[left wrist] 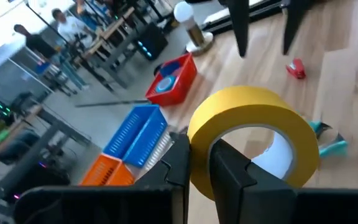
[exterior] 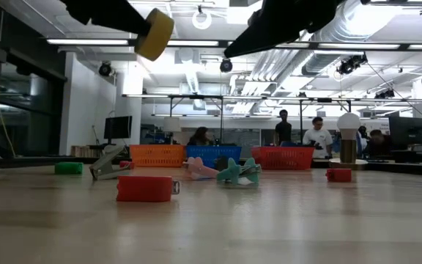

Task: Pick and place Stapler, Stapler remover, tape
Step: Put the yellow tape into the red bin

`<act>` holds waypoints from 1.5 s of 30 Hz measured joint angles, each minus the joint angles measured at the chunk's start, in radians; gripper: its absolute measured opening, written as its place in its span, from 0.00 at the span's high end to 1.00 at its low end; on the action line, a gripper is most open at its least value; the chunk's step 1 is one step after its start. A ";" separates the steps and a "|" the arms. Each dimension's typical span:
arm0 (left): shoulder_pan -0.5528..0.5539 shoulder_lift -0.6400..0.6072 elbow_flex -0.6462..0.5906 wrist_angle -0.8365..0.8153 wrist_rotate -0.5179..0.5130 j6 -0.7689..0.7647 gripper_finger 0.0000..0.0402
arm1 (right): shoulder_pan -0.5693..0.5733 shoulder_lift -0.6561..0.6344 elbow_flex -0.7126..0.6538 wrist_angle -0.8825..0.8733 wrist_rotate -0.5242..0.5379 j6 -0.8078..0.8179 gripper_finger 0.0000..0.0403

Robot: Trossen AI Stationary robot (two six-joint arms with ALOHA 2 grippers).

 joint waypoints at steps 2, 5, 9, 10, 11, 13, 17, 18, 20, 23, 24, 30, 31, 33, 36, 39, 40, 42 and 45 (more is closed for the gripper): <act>0.000 0.000 0.000 0.010 -0.014 0.019 0.92 | 0.004 0.016 0.000 0.025 0.000 -0.002 0.64; 0.021 0.000 0.000 0.010 -0.002 0.022 0.92 | 0.006 0.039 0.000 0.057 0.000 -0.002 0.64; 0.085 -0.013 -0.023 0.059 0.097 0.049 0.92 | 0.006 0.072 0.000 0.098 0.000 -0.024 0.64; 0.101 -0.013 -0.031 0.073 0.124 0.066 0.92 | 0.005 0.080 -0.001 0.111 0.000 -0.031 0.64; 0.116 -0.013 -0.038 0.085 0.145 0.087 0.92 | 0.005 0.088 -0.001 0.125 0.001 -0.038 0.64; 0.143 -0.019 -0.049 0.125 0.185 0.133 0.92 | 0.005 0.091 -0.002 0.130 0.001 -0.047 0.64; 0.187 -0.051 -0.087 0.216 0.258 0.206 0.92 | 0.004 0.091 -0.002 0.136 0.004 -0.048 0.64; 0.200 -0.057 -0.096 0.260 0.279 0.228 0.92 | 0.004 0.091 -0.002 0.138 0.000 -0.048 0.64; 0.219 -0.074 -0.122 0.330 0.323 0.278 0.92 | 0.001 0.098 -0.002 0.148 -0.005 -0.048 0.64; 0.247 -0.097 -0.166 0.443 0.383 0.340 0.92 | -0.002 0.106 -0.002 0.149 -0.002 -0.061 0.64; 0.255 -0.107 -0.181 0.470 0.404 0.350 0.92 | -0.002 0.107 -0.002 0.161 -0.002 -0.065 0.64; 0.284 -0.132 -0.252 0.600 0.494 0.382 0.92 | -0.002 0.108 -0.002 0.214 -0.007 -0.089 0.64; 0.284 -0.131 -0.255 0.626 0.501 0.388 0.92 | -0.002 0.108 -0.002 0.224 -0.011 -0.089 0.64; 0.283 -0.132 -0.256 0.655 0.508 0.406 0.92 | -0.002 0.108 -0.002 0.239 -0.020 -0.092 0.64; 0.281 -0.132 -0.256 0.704 0.526 0.433 0.92 | -0.002 0.108 -0.002 0.267 -0.048 -0.100 0.64; 0.281 -0.132 -0.256 0.745 0.551 0.460 0.92 | -0.002 0.108 -0.002 0.296 -0.056 -0.103 0.64; 0.281 -0.132 -0.256 0.748 0.551 0.461 0.92 | -0.002 0.108 -0.002 0.302 -0.059 -0.105 0.64; 0.281 -0.132 -0.256 0.748 0.551 0.463 0.92 | -0.003 0.108 -0.002 0.312 -0.080 -0.107 0.64; 0.280 -0.132 -0.256 0.748 0.551 0.463 0.92 | -0.004 0.108 -0.002 0.324 -0.118 -0.107 0.66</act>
